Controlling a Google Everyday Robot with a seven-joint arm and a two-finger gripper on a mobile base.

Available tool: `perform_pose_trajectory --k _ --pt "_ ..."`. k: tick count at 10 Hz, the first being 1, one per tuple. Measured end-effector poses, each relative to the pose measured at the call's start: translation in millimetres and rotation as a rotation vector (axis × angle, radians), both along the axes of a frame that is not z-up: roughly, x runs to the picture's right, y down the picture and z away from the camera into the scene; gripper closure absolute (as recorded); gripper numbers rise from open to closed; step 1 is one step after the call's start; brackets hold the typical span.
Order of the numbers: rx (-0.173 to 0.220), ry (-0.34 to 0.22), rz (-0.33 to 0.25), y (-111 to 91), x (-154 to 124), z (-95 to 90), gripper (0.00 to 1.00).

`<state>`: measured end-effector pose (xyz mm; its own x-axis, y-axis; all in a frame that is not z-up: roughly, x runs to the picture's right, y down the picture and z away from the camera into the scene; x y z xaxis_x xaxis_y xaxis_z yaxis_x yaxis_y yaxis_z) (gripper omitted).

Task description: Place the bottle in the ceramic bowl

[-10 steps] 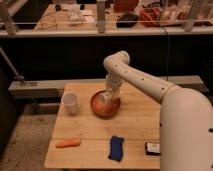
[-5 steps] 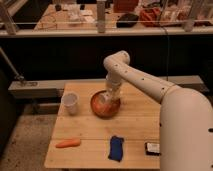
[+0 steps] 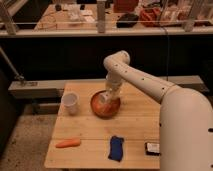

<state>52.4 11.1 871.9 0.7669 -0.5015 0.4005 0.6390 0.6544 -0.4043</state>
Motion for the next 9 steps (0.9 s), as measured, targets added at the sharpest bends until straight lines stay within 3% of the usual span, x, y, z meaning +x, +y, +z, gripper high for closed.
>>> perform_pose_trajectory --k 3,6,9 --pt "0.0 -0.003 -0.005 -0.7 0.6 -0.1 0.45" --pt "-0.001 -0.007 -0.008 -0.8 0.4 -0.1 0.51" --pt "-0.001 -0.01 -0.012 -1.5 0.6 -0.3 0.51"
